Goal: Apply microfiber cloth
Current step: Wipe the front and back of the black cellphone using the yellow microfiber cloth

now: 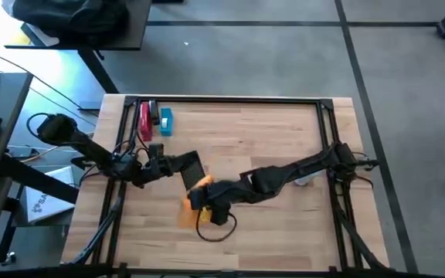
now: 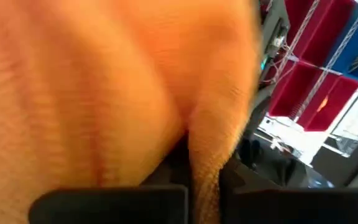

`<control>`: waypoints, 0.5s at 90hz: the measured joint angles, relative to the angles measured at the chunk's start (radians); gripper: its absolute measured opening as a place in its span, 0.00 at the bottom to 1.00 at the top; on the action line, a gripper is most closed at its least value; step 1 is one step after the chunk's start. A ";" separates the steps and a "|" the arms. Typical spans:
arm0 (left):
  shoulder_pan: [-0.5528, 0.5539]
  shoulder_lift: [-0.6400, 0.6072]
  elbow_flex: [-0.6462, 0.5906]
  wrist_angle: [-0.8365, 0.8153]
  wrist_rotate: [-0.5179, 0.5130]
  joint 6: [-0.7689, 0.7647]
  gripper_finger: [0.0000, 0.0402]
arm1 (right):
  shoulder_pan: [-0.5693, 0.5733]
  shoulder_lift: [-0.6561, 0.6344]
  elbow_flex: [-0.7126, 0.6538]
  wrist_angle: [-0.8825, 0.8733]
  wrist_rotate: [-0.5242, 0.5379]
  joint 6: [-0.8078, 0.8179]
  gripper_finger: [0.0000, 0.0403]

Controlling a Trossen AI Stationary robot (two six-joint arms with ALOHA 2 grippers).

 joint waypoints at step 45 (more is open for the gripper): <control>-0.060 -0.031 0.002 -0.223 -0.044 -0.071 0.02 | 0.032 -0.101 -0.001 0.008 0.205 -0.103 0.00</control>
